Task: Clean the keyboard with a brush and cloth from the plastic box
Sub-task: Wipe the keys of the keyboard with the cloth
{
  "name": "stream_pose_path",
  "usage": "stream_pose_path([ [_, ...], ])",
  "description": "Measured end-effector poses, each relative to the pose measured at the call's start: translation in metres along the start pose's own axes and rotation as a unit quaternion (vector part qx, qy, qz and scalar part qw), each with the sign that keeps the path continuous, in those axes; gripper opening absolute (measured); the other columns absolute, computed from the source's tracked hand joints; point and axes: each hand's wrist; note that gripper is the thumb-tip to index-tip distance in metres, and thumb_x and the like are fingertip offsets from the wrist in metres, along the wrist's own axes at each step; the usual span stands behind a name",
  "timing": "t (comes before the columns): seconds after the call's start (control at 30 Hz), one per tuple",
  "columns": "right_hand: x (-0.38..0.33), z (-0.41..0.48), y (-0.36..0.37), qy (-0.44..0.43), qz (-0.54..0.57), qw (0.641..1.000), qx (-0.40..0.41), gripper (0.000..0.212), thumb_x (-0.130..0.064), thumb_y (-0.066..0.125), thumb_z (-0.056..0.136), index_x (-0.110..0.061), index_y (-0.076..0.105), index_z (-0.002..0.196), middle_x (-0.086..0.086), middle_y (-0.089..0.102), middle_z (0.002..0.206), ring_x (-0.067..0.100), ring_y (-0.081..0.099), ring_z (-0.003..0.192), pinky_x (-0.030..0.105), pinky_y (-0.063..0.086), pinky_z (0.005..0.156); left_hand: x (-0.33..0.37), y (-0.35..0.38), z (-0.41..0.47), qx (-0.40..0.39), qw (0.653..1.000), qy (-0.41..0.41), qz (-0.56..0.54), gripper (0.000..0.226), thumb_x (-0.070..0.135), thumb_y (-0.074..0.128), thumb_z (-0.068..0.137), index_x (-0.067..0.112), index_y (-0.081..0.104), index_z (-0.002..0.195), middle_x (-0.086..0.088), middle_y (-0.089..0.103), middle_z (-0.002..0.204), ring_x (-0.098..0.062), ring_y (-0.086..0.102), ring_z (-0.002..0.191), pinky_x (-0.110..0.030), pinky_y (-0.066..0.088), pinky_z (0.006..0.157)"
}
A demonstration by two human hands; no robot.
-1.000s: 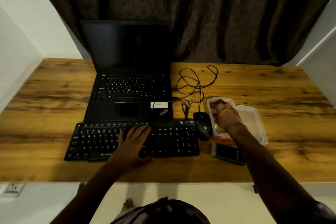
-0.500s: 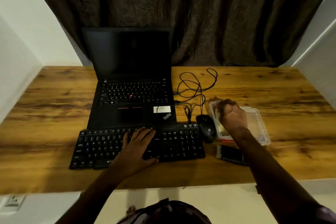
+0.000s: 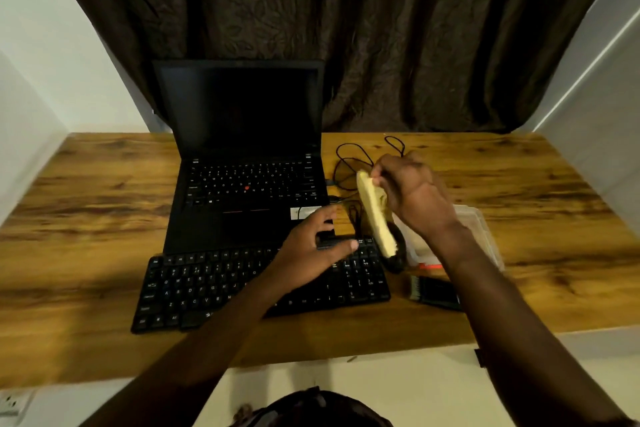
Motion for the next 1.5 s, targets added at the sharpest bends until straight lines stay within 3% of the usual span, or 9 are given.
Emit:
stream_pose_path([
  [0.23, -0.069, 0.01, 0.041, -0.017, 0.162, 0.986, -0.035, 0.007, -0.026, 0.066, 0.091, -0.025, 0.068, 0.098, -0.007, 0.065, 0.086, 0.014, 0.053, 0.094, 0.034, 0.049, 0.073, 0.001, -0.012, 0.003, 0.141, 0.987, -0.004, -0.077, 0.016, 0.029, 0.064, 0.096, 0.028, 0.067, 0.111, 0.008, 0.073, 0.097, -0.004, 0.069, 0.088, -0.022, 0.051, 0.072],
  [0.4, -0.089, -0.009, 0.077, 0.104, 0.259, 0.96, 0.002, 0.042, -0.038, 0.071, 0.09, -0.022, 0.06, 0.126, -0.007, 0.061, 0.122, 0.007, 0.053, 0.111, 0.025, 0.048, 0.088, -0.015, -0.035, -0.013, 0.178, 0.946, -0.109, -0.247, 0.016, 0.026, 0.058, 0.099, 0.02, 0.071, 0.107, 0.0, 0.076, 0.096, -0.016, 0.073, 0.09, -0.032, 0.058, 0.074],
  [0.57, -0.112, -0.036, 0.103, 0.339, 0.484, 0.796, -0.133, 0.055, -0.051, 0.073, 0.085, -0.025, 0.055, 0.131, -0.006, 0.065, 0.119, 0.011, 0.064, 0.109, 0.034, 0.056, 0.092, -0.027, -0.057, -0.029, 0.175, 0.904, -0.149, -0.361, 0.024, 0.025, 0.061, 0.097, 0.01, 0.07, 0.113, -0.011, 0.075, 0.105, -0.029, 0.072, 0.098, -0.053, 0.057, 0.088],
  [0.7, -0.128, -0.036, 0.118, 0.358, 0.599, 0.708, -0.107, 0.038, -0.023, 0.076, 0.088, -0.014, 0.063, 0.123, 0.011, 0.074, 0.111, 0.026, 0.073, 0.102, 0.038, 0.06, 0.083, -0.039, -0.073, -0.04, 0.236, 0.921, -0.114, -0.29, 0.038, 0.021, 0.077, 0.084, 0.013, 0.063, 0.119, -0.01, 0.073, 0.109, -0.019, 0.073, 0.093, -0.042, 0.061, 0.078],
  [0.83, -0.142, -0.027, 0.124, 0.371, 0.536, 0.757, -0.042, 0.039, -0.028, 0.08, 0.084, -0.023, 0.058, 0.116, 0.005, 0.068, 0.111, 0.018, 0.068, 0.102, 0.032, 0.057, 0.081, -0.057, -0.098, -0.054, 0.19, 0.965, -0.027, -0.18, 0.068, 0.009, 0.081, 0.081, 0.024, 0.049, 0.139, -0.001, 0.07, 0.114, -0.011, 0.07, 0.1, -0.029, 0.06, 0.073],
  [1.0, -0.156, -0.02, 0.122, 0.3, 0.53, 0.79, -0.066, 0.023, -0.022, 0.076, 0.088, -0.019, 0.066, 0.109, 0.002, 0.061, 0.099, 0.011, 0.057, 0.088, 0.019, 0.051, 0.066, -0.064, -0.125, -0.062, 0.17, 0.985, -0.004, -0.012, 0.049, 0.014, 0.082, 0.079, 0.023, 0.068, 0.125, 0.013, 0.067, 0.117, 0.006, 0.062, 0.105, -0.02, 0.053, 0.093],
  [1.13, -0.161, -0.02, 0.123, 0.222, 0.492, 0.831, -0.131, 0.044, -0.02, 0.084, 0.08, -0.03, 0.066, 0.118, 0.003, 0.06, 0.12, 0.016, 0.061, 0.111, 0.032, 0.061, 0.085, -0.07, -0.136, -0.062, 0.208, 0.973, 0.035, 0.088, 0.025, 0.023, 0.076, 0.086, 0.02, 0.071, 0.11, 0.014, 0.059, 0.099, 0.007, 0.057, 0.09, -0.003, 0.041, 0.073],
  [1.27, -0.169, -0.016, 0.129, 0.197, 0.409, 0.883, -0.116, 0.053, -0.032, 0.09, 0.071, -0.038, 0.063, 0.116, -0.006, 0.053, 0.118, 0.012, 0.058, 0.11, 0.032, 0.06, 0.083, -0.077, -0.144, -0.065, 0.209, 0.977, 0.019, 0.037, 0.014, 0.029, 0.072, 0.089, 0.018, 0.069, 0.097, 0.007, 0.06, 0.098, -0.002, 0.059, 0.088, -0.015, 0.046, 0.075],
  [1.5, -0.197, -0.014, 0.144, 0.317, 0.657, 0.661, -0.173, 0.034, -0.008, 0.077, 0.084, -0.012, 0.067, 0.116, 0.009, 0.075, 0.112, 0.025, 0.072, 0.105, 0.036, 0.059, 0.085, -0.079, -0.15, -0.075, 0.189, 0.951, -0.082, -0.229, 0.024, 0.027, 0.064, 0.096, 0.009, 0.07, 0.11, -0.009, 0.075, 0.101, -0.025, 0.072, 0.095, -0.042, 0.06, 0.082],
])
Point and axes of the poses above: each hand's wrist, its own z-axis towards the middle knuckle, its own y-axis out of the palm, x = y × z
